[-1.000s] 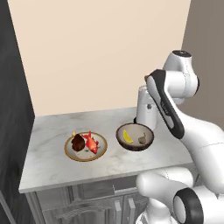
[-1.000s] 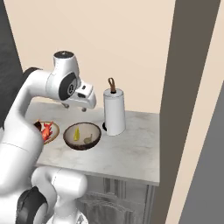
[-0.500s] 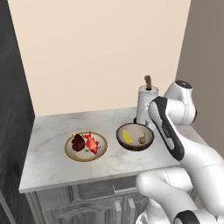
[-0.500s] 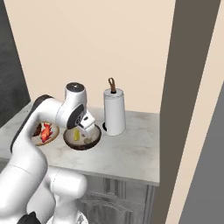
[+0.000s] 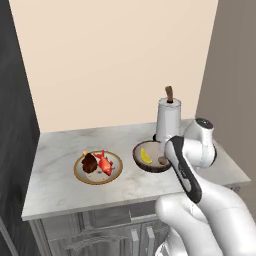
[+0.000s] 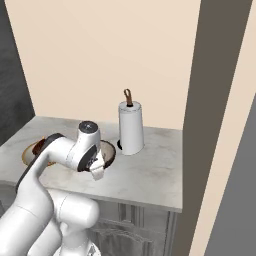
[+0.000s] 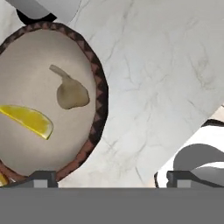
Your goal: Place the bowl with the garlic and lemon wedge on the second highest shelf of the fridge. Place the bowl with the fish and steak on the top shelf of the fridge.
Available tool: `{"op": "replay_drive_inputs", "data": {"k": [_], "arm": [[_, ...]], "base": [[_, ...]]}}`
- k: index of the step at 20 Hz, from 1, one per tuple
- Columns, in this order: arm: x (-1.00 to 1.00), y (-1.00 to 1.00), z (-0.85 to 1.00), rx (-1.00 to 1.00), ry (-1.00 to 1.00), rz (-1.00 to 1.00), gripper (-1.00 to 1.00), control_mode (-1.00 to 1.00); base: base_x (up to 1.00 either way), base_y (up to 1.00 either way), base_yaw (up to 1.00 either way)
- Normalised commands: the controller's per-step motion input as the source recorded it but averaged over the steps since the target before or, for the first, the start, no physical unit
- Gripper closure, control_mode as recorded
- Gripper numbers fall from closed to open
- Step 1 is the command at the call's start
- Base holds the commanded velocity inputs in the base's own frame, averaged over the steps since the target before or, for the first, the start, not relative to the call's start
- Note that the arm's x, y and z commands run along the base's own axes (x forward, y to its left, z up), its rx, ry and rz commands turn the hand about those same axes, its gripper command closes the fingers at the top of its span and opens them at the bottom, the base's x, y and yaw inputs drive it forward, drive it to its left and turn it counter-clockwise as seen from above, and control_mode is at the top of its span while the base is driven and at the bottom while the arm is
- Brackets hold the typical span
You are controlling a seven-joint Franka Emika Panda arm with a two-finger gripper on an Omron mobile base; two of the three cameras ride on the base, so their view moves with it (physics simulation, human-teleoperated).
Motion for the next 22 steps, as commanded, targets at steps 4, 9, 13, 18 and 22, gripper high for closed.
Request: {"op": "replay_drive_inputs", "data": {"k": [4,9,13,18,22], "arm": [[0.32,0.0,-0.2,0.05,0.18,-0.09,-1.0,-1.0],[0.44,0.0,-0.01,0.0,0.11,-0.01,-1.0,-1.0],[0.39,0.0,0.0,0.0,0.05,0.0,-1.0,-1.0],[0.2,0.0,-0.15,0.0,0.06,0.0,-1.0,-1.0],[-0.01,0.1,-0.48,0.0,0.11,0.0,-1.0,-1.0]], "base": [[0.0,0.0,0.0],[0.0,0.0,0.0],[0.0,0.0,0.0],[0.0,0.0,0.0],[0.0,0.0,0.0]]}}
